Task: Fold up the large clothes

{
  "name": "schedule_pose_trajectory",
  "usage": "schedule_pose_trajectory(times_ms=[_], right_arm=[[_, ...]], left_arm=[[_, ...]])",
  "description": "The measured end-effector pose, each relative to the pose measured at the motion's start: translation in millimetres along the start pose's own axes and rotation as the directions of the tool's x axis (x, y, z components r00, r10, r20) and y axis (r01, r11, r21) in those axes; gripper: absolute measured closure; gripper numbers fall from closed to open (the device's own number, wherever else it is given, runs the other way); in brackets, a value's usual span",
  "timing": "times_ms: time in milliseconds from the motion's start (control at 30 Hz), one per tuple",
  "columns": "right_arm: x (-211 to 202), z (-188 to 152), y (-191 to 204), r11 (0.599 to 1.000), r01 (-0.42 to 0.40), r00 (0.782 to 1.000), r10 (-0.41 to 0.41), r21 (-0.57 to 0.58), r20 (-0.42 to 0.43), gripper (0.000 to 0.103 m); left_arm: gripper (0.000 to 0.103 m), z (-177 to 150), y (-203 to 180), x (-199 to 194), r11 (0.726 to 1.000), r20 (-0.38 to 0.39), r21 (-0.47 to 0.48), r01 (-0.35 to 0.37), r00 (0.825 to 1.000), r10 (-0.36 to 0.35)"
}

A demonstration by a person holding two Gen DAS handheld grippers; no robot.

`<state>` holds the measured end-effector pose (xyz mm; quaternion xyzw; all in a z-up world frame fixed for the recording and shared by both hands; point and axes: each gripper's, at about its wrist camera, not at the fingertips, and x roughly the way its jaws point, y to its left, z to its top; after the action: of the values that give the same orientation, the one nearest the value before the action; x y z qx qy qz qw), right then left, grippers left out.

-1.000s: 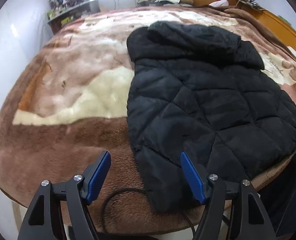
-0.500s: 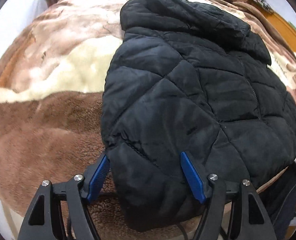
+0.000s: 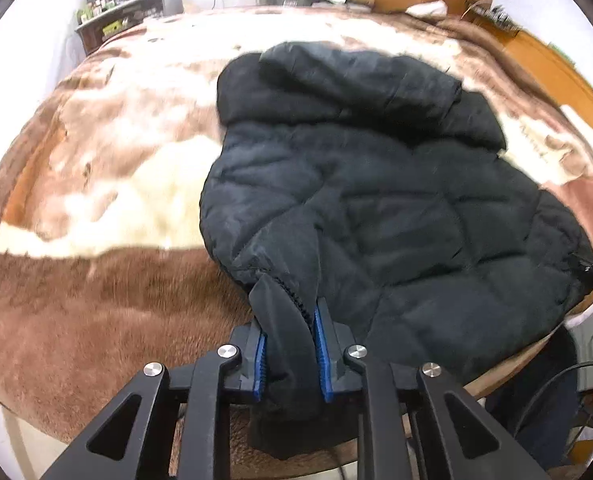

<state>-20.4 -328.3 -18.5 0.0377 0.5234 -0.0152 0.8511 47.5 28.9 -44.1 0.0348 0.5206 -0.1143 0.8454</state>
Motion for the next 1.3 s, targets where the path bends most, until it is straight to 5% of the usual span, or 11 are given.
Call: schedule_pose_trajectory(times_ms=[300, 667, 1033, 1300], right_arm=[[-28.8, 71.6, 12.4, 0.999, 0.000, 0.994, 0.004, -0.037, 0.112, 0.085], [-20.4, 168.8, -0.2, 0.999, 0.027, 0.991, -0.024, -0.020, 0.130, 0.085], [40.3, 266.3, -18.7, 0.998, 0.051, 0.995, -0.053, 0.029, 0.087, 0.085], [89.1, 306.6, -27.6, 0.995, 0.057, 0.998, -0.059, 0.076, 0.022, 0.085]], left_arm=[[0.083, 61.6, 2.6, -30.1, 0.999, 0.106, 0.000, 0.053, 0.993, -0.052], [0.083, 163.1, 22.1, -23.0, 0.998, 0.174, -0.062, 0.005, 0.985, 0.006], [0.083, 264.3, 29.6, 41.5, 0.993, 0.148, -0.085, -0.079, 0.985, 0.091], [0.081, 305.0, 46.6, 92.4, 0.985, 0.093, -0.157, -0.074, 0.992, 0.089]])
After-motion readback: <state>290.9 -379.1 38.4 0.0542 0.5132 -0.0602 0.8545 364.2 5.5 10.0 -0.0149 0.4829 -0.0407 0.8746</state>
